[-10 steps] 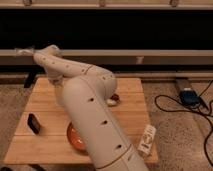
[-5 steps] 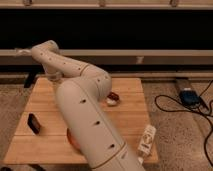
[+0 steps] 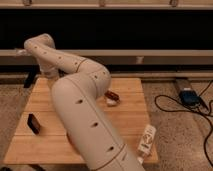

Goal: Place the ceramic cup over the eraser

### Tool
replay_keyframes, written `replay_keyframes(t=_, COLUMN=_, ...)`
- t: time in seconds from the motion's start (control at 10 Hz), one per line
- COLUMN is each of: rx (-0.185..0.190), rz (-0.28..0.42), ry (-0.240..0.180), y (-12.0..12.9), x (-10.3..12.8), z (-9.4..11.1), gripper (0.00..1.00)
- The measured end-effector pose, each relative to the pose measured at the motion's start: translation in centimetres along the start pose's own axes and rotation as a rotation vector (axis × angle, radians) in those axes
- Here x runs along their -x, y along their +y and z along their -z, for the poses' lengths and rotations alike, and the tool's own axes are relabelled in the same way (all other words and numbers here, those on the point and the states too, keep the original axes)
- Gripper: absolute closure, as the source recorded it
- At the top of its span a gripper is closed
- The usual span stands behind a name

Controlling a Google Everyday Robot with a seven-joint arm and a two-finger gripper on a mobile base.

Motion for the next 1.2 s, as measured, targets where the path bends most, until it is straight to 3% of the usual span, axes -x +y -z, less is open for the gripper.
replay_keyframes(t=0.3, rx=0.064, rz=-0.076, ry=0.071, y=-2.0, x=0.8, z=2.9, gripper=0.51)
replay_keyframes(t=0.6, rx=0.126, rz=-0.073, ry=0.153, y=-4.1, x=1.2, z=7.2, gripper=0.51)
replay_keyframes(t=0.9, rx=0.179, rz=0.008, ry=0.199, y=-6.0, x=0.7, z=12.0, gripper=0.51)
replay_keyframes(t=1.2, rx=0.204, rz=0.101, ry=0.214, y=-7.7, x=-1.6, z=14.5, gripper=0.51)
